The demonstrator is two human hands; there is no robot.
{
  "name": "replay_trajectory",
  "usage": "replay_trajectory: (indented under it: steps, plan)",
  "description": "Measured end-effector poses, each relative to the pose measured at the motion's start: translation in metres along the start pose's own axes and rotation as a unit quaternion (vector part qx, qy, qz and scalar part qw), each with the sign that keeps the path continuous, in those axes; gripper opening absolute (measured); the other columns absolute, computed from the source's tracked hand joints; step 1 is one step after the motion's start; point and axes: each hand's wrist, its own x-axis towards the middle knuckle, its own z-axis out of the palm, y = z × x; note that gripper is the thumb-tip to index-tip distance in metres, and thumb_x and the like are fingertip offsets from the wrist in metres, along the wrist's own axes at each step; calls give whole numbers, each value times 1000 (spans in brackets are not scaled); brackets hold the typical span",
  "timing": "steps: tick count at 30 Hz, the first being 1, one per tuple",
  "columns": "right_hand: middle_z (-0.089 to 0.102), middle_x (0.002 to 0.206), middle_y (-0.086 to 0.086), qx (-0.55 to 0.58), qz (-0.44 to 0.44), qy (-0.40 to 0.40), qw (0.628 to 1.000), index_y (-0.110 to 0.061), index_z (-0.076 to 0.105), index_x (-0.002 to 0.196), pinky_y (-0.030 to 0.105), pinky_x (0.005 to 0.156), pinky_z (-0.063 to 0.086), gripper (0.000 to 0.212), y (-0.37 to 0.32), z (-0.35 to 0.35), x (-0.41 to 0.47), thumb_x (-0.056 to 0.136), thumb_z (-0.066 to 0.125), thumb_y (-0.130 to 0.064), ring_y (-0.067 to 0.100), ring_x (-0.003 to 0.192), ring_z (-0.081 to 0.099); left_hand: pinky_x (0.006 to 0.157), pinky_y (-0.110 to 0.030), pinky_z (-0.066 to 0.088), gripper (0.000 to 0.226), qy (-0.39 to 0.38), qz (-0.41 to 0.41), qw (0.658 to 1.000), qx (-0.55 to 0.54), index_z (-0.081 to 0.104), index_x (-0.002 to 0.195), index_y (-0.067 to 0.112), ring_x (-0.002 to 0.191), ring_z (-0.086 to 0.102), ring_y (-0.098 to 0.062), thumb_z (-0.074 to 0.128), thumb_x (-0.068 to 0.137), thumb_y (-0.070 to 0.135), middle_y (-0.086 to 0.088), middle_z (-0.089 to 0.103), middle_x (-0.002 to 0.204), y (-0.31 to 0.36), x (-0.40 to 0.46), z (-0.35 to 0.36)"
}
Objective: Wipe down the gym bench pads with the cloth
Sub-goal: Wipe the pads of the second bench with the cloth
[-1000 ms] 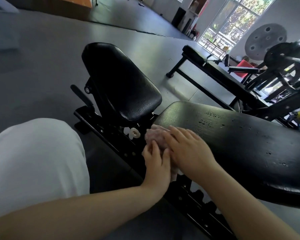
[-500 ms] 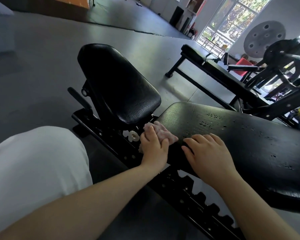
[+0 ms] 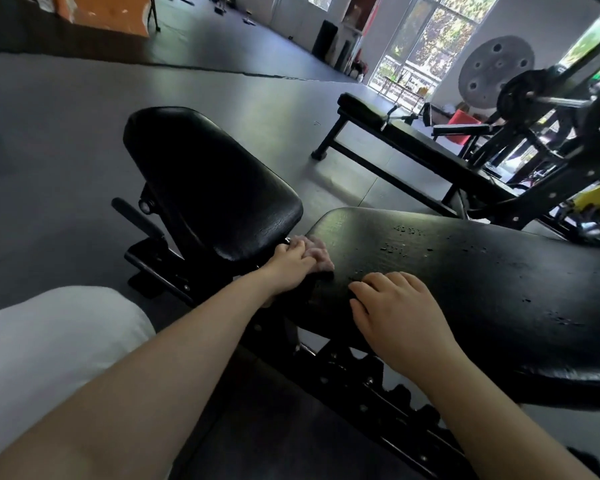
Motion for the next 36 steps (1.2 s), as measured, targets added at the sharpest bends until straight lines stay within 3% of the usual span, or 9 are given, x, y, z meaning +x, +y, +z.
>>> replay_trajectory:
  steps: [5, 12, 15, 17, 19, 22, 24, 30, 36]
  plan:
    - [68, 85, 0, 8, 4, -9, 1000, -19, 70, 89, 40, 78, 52, 41, 0, 1, 0, 88, 32, -34, 25, 76, 63, 117, -34, 7, 61, -33, 2, 995, 96, 10, 151, 16, 145, 3, -28, 30, 100, 43, -19, -2, 155, 12, 35, -2]
    - [65, 80, -2, 26, 14, 15, 999, -21, 69, 83, 36, 72, 52, 37, 0, 2, 2, 87, 34, -33, 22, 72, 62, 118, -29, 8, 78, -54, 39, 995, 80, 26, 147, 29, 144, 15, -21, 50, 79, 58, -7, 13, 157, -6, 55, -2]
    - [65, 79, -2, 23, 12, 18, 999, -21, 68, 82, 36, 72, 51, 39, 0, 4, 2, 88, 32, -33, 22, 71, 61, 113, -18, 13, 72, -38, 78, 996, 23, 34, 145, 17, 139, 25, -15, 56, 83, 47, 0, 25, 149, -9, 38, -3]
    - [65, 78, -2, 20, 12, 19, 1000, -21, 68, 82, 36, 72, 51, 39, 0, 4, 1, 88, 31, -33, 22, 71, 60, 95, -5, 20, 50, -21, 106, 994, -10, 36, 143, 11, 128, 34, -10, 51, 96, 20, 2, 37, 134, -15, 28, -1]
    - [65, 78, -2, 19, 14, 19, 1000, -21, 68, 82, 36, 73, 51, 40, 0, 5, 2, 87, 30, -33, 23, 71, 60, 97, -9, 22, 44, 0, 127, 991, -39, 38, 142, 12, 128, 36, -8, 45, 99, 13, 5, 41, 130, -23, 15, 3]
    - [64, 79, -3, 11, 14, 23, 1000, -22, 67, 81, 37, 77, 48, 40, -1, 5, 1, 86, 29, -33, 22, 72, 61, 116, -38, 18, 42, 27, 156, 987, -13, 42, 140, 26, 137, 32, -16, 43, 98, 33, 4, 38, 145, -34, 2, 8]
    - [64, 80, -2, 6, 10, 35, 999, -21, 66, 79, 37, 80, 47, 37, 0, 4, 0, 85, 31, -31, 22, 72, 61, 118, -37, 9, 45, 64, 153, 983, 75, 36, 143, 25, 141, 21, -20, 36, 100, 36, -3, 28, 151, -34, -14, 15]
    - [66, 88, -1, -8, 51, 53, 997, -21, 66, 82, 39, 89, 44, 30, 14, -1, -25, 79, 38, -28, 22, 79, 62, 116, -36, -9, 79, 144, 282, 903, 289, 26, 148, 31, 143, 10, -16, -10, 85, 64, 4, 24, 154, -27, -69, 43]
    - [65, 112, 9, -27, 127, 114, 985, -13, 66, 110, 42, 95, 44, 42, 53, -17, -88, 85, 39, -31, 27, 97, 62, 111, -43, 12, 53, 155, 425, 810, 373, 30, 142, 20, 135, 28, -23, 29, 92, 36, -7, 43, 145, 2, -96, 96]
